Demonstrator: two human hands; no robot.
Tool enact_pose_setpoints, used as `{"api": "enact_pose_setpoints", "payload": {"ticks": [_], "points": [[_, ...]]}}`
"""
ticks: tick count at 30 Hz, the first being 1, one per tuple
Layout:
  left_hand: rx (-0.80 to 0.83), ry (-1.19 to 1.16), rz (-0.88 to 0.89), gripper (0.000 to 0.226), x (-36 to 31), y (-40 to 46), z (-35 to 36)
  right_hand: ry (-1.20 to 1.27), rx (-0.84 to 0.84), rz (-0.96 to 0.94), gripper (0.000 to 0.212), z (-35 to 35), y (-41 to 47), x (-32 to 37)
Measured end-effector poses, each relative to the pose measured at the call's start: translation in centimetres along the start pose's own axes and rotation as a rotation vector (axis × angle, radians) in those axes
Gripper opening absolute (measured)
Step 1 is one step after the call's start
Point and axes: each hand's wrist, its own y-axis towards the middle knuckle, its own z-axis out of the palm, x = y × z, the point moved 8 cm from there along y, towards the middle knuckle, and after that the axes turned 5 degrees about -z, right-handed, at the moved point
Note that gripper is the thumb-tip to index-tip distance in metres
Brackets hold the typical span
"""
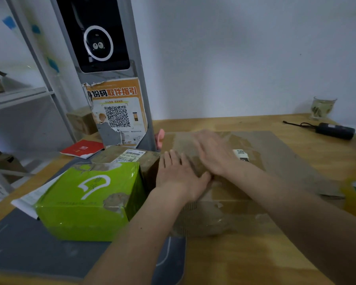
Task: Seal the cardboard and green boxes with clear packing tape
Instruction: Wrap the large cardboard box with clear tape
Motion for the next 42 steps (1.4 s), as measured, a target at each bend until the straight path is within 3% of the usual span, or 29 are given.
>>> {"api": "enact_pose_setpoints", "payload": {"ticks": [3, 8, 11, 17, 20, 23, 26, 29, 33, 36, 42], "points": [[0.021, -0.023, 0.087, 0.078, -0.3, -0.1, -0.1, 0.271, 0.385, -0.058, 0.046, 2.4, -3.1, 3.2], [0.034, -0.049, 0.183, 0.074, 0.7, -0.9, -0.5, -0.022, 0.505, 0.006, 0.070, 3.2, -2.8, 0.9], [0.048, -0.008, 0.167, 0.076, 1.0, -2.0, -0.6, -0.168, 0.505, 0.056, 0.076, 3.8, -2.3, -0.9], [-0.113, -0.044, 0.098, 0.071, 1.1, -3.4, -0.5, -0.272, 0.450, 0.052, 0.070, 3.8, -2.0, -0.1], [-0.077, -0.116, -0.003, 0.073, 1.6, -3.3, 0.0, -0.186, 0.500, -0.015, 0.056, 4.3, -2.8, 1.5], [-0.063, -0.159, 0.005, 0.068, 1.7, -3.2, -0.3, -0.049, 0.548, 0.024, 0.053, 2.9, -3.5, 2.3], [-0.128, -0.275, 0.008, 0.046, 2.3, -3.2, -1.3, 0.031, 0.496, 0.065, 0.049, 1.5, -3.7, 2.7], [-0.196, -0.378, 0.027, 0.031, 2.8, -3.2, -1.7, 0.030, 0.483, -0.016, 0.051, 3.4, -3.7, 4.1], [-0.173, -0.412, 0.061, 0.065, 2.8, -3.2, -1.3, 0.165, 0.487, -0.014, 0.045, 4.0, -3.5, 4.4], [-0.102, -0.294, 0.050, 0.065, 2.6, -2.4, -0.4, 0.179, 0.461, -0.055, 0.047, 3.6, -3.8, 4.5], [-0.051, -0.129, 0.003, 0.063, 2.3, -1.9, -0.1, -0.119, 0.489, 0.027, 0.060, 4.1, -3.4, 2.1]]}}
